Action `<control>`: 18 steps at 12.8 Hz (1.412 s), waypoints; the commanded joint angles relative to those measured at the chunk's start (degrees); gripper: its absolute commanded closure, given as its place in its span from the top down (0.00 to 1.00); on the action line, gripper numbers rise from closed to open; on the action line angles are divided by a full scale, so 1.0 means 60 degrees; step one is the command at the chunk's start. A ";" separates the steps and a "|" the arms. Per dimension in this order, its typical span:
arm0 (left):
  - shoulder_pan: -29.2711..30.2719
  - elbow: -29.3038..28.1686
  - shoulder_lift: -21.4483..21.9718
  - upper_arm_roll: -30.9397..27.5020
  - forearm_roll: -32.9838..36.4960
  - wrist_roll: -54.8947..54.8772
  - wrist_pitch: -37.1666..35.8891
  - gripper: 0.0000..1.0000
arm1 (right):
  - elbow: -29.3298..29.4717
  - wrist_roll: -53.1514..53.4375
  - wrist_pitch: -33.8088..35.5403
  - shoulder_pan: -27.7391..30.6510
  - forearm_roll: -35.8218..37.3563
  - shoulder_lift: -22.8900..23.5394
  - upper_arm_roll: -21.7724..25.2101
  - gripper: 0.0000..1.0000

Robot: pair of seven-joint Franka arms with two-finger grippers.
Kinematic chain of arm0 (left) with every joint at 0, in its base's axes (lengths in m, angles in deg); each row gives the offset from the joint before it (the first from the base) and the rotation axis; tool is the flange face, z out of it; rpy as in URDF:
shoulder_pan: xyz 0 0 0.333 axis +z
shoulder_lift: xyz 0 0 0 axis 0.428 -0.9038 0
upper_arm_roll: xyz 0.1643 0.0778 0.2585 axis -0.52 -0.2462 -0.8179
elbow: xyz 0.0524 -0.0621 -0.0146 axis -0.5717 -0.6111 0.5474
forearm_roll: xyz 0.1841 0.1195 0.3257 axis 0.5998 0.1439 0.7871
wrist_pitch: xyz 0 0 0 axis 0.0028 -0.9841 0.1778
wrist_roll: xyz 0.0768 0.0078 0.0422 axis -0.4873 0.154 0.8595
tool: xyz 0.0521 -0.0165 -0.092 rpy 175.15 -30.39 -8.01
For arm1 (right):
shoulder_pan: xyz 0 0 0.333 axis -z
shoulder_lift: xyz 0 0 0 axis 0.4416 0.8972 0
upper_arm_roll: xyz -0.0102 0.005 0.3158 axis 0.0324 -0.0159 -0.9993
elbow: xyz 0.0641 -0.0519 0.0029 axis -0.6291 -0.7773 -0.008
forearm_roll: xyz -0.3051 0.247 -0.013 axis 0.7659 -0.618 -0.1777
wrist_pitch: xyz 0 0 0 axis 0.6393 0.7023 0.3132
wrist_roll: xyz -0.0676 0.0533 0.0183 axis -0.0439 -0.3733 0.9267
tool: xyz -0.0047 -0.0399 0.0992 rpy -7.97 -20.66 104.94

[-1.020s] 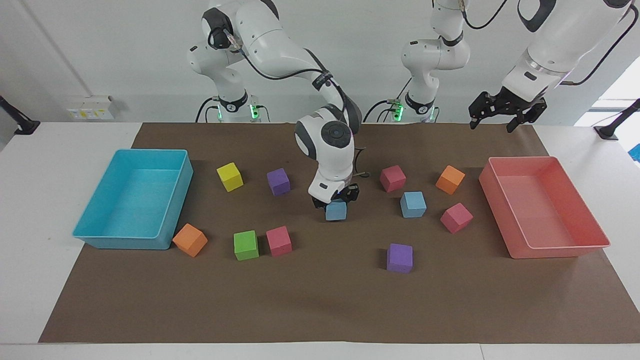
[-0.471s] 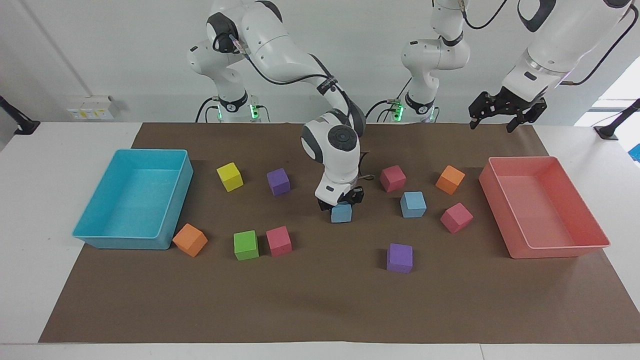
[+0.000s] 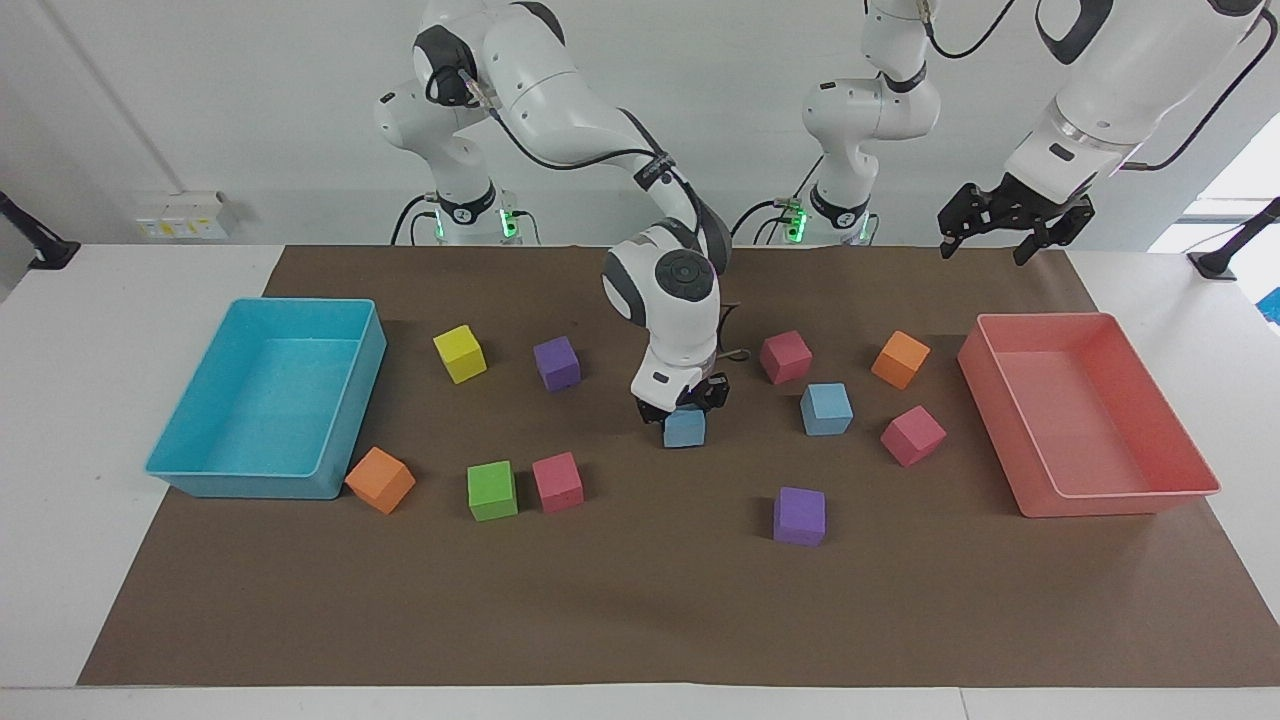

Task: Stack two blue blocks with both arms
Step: 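Carry the light-blue cube with the right gripper to the table center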

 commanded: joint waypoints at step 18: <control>-0.0006 -0.0291 0.0227 0.0064 0.0095 -0.0040 0.0228 1.00 | -0.0551 -0.0070 -0.0230 0.0758 -0.0150 -0.1780 0.0028 1.00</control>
